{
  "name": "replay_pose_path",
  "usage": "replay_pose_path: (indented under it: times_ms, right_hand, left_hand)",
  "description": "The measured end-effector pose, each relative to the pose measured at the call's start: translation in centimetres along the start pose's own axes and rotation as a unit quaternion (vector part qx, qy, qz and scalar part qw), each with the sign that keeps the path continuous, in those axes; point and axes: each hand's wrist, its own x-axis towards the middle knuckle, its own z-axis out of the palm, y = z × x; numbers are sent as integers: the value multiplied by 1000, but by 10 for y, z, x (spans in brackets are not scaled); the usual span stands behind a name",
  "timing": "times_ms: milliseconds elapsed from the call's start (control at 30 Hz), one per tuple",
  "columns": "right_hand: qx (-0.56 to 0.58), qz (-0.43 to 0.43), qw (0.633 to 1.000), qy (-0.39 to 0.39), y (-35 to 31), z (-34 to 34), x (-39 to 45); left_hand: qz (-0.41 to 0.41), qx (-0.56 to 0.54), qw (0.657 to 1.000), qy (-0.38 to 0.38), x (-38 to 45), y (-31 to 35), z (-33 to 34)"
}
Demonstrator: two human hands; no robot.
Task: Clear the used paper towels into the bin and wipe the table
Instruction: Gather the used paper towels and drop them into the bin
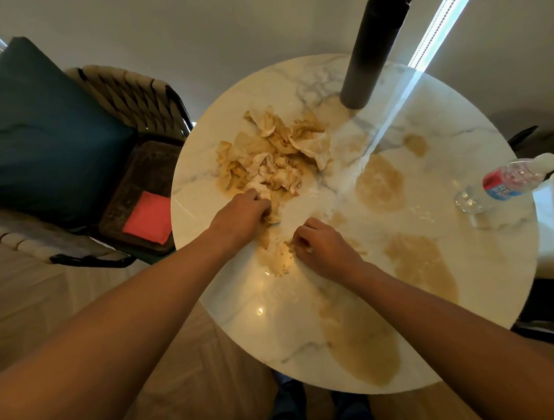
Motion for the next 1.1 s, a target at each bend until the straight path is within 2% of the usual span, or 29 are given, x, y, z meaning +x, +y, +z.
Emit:
replay_pose_path:
  times_ms: [267, 500, 800, 1100]
  right_hand:
    - [20, -14, 998, 55, 3, -32, -7]
    - [23, -8, 992, 123, 5, -81, -28]
    - [1, 31, 982, 185, 40, -149, -93]
    - [-15, 120, 964, 238, 101, -200, -183]
  left_hand:
    - [23, -10, 1000, 5, 3, 15, -25]
    - [84, 17, 995, 43, 11, 62, -62]
    - [160, 24, 985, 65, 33, 168, -75]
    - [238, 41, 969, 40, 62, 293, -60]
